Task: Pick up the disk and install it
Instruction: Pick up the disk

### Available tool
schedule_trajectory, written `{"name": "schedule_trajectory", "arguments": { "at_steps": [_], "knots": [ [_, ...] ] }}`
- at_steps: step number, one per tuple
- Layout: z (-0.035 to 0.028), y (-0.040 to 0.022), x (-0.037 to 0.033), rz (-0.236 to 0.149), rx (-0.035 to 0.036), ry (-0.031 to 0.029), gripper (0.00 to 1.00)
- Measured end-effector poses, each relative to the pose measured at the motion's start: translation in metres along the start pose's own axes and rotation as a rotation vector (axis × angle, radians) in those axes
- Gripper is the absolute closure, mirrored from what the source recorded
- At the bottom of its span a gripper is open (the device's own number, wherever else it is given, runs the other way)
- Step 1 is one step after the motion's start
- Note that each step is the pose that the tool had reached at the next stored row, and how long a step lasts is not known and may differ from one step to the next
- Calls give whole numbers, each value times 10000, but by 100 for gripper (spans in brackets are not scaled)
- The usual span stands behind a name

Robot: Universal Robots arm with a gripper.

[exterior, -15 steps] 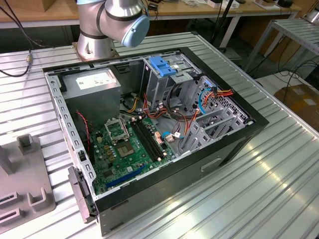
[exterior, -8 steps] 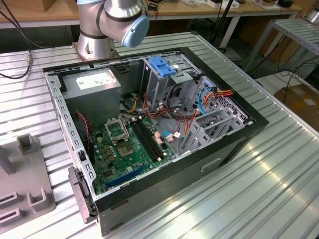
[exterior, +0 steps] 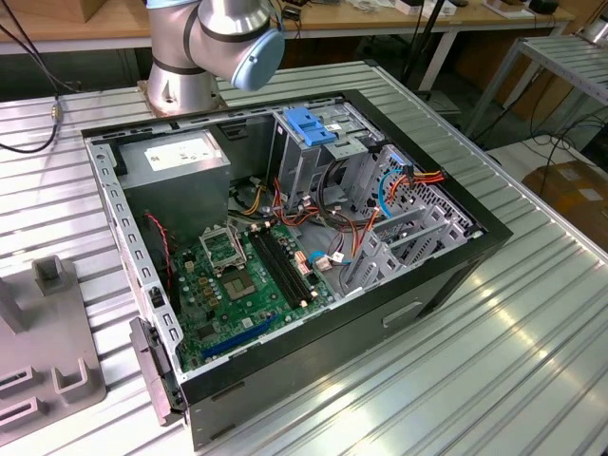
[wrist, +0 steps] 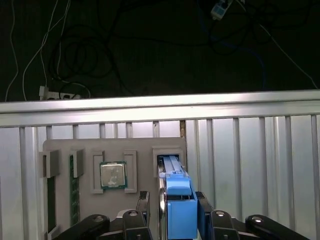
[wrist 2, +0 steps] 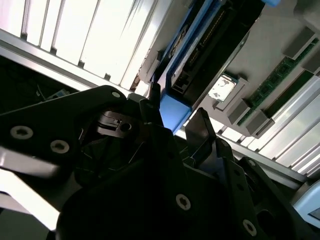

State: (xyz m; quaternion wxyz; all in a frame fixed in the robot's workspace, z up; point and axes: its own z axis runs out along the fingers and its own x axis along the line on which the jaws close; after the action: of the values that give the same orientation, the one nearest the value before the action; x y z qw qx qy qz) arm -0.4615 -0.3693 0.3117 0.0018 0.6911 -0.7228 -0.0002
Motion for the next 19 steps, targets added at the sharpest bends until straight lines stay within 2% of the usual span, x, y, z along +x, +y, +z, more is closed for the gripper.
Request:
{"name": "schedule_trajectory", "arguments": {
  "at_steps": [5, 12, 14, 16, 19],
  "knots": [
    [53, 6, -33, -39, 4, 0, 52],
    [128, 17, -35, -67, 2, 1, 52],
    [129, 18, -35, -67, -1, 3, 53],
    [132, 18, -36, -67, 3, 1, 63],
    [139, 18, -35, -67, 2, 5, 63]
  ]
}}
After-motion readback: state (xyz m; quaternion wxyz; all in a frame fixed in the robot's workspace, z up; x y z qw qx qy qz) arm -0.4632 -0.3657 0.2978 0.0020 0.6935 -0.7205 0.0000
